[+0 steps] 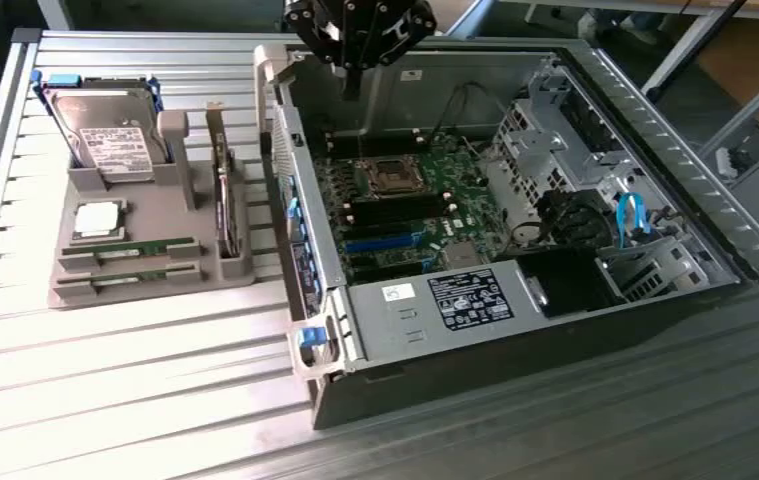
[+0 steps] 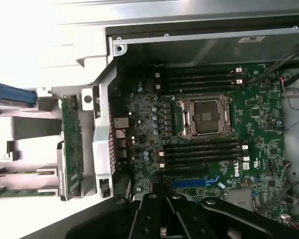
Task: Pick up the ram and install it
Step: 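Reach for the ram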
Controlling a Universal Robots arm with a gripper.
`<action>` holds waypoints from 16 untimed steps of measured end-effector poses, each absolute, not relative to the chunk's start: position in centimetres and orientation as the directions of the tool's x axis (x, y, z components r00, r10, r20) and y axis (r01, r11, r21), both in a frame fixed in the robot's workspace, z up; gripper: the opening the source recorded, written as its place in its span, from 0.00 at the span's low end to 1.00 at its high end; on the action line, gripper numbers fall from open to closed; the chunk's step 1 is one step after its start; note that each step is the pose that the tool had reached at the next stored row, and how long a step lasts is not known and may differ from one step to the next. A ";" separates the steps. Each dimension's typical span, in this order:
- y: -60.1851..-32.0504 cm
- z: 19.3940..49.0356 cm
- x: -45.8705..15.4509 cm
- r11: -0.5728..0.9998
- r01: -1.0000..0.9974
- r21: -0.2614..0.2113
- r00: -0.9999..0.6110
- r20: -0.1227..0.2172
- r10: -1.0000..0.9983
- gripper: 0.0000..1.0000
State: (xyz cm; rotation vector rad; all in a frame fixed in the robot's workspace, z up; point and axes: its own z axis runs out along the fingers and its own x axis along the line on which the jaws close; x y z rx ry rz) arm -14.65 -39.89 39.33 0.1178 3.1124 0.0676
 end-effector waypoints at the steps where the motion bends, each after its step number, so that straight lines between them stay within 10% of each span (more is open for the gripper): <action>1: -39.9 39.3 -15.2 0.996 0.075 0.044 -0.997 -0.025 0.076 0.09; 16: -39.9 39.3 -21.2 0.996 0.075 0.044 -0.997 -0.025 0.076 0.09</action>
